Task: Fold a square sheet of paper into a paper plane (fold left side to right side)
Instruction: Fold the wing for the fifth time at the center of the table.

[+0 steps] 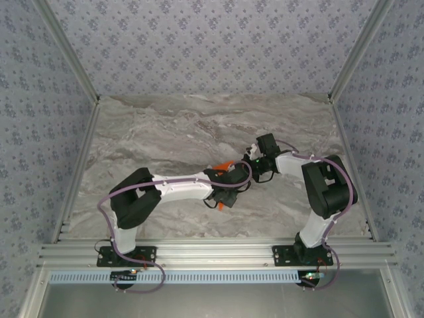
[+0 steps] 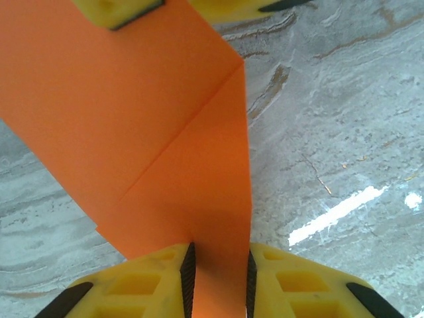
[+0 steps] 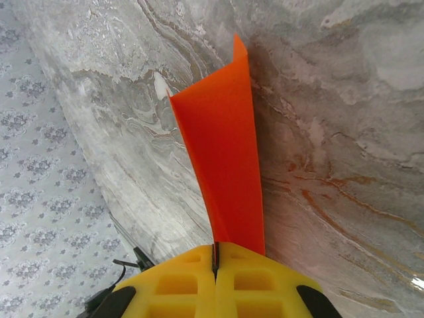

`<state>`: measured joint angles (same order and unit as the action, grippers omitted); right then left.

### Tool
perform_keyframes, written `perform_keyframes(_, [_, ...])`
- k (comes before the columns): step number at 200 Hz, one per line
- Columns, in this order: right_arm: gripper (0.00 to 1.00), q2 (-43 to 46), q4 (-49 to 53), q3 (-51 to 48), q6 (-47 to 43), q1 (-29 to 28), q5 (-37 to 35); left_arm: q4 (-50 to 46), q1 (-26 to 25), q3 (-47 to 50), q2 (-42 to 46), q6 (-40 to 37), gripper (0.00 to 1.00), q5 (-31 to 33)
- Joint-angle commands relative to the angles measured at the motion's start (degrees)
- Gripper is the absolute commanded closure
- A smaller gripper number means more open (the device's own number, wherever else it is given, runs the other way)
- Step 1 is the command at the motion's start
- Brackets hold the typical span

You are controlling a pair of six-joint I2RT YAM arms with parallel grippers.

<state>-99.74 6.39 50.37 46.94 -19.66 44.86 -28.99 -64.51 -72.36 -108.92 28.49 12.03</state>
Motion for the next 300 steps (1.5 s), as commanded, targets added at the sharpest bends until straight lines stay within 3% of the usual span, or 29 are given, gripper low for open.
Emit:
perform_keyframes(1, [0.97,-1.3,2.95,1.76,-1.28,-0.36,-0.39,-1.5,-0.53,-1.69,-0.11,-0.98,0.77,0.82])
perform_keyframes(62, [0.89,-1.11,4.08,2.88,-2.16,0.03,-0.48,-1.14,-0.53,-1.05,1.45,-1.15,0.81,0.65])
perform_keyframes(120, [0.64,4.92,4.88,2.98,-4.46,2.74,-4.15,0.64,-0.23,-0.2,3.87,-1.29,0.91,-0.72])
perform_keyframes(149, [0.58,9.76,6.11,1.06,-7.03,6.52,-6.05,4.45,1.72,1.86,5.66,-0.41,0.95,-5.33])
perform_keyframes(168, [0.48,12.78,5.83,-1.33,-8.17,9.28,-6.41,8.46,3.34,4.18,7.02,0.46,0.96,-9.4])
perform_keyframes(181, [0.38,14.11,3.08,-3.89,-6.83,11.03,-4.42,11.63,4.48,6.1,7.86,1.51,0.96,-12.37])
perform_keyframes(208, [0.31,14.47,-5.53,-8.12,-1.97,12.96,0.68,17.87,6.36,9.69,8.51,3.72,0.96,-18.17])
perform_keyframes(240, [0.23,14.07,-10.66,-9.68,1.38,12.07,1.51,25.54,8.11,13.58,8.72,7.37,0.96,-23.11])
perform_keyframes(300, [0.18,9.12,-10.07,-6.81,2.68,6.66,-0.97,42.01,12.05,22.09,9.58,15.97,0.96,-31.08])
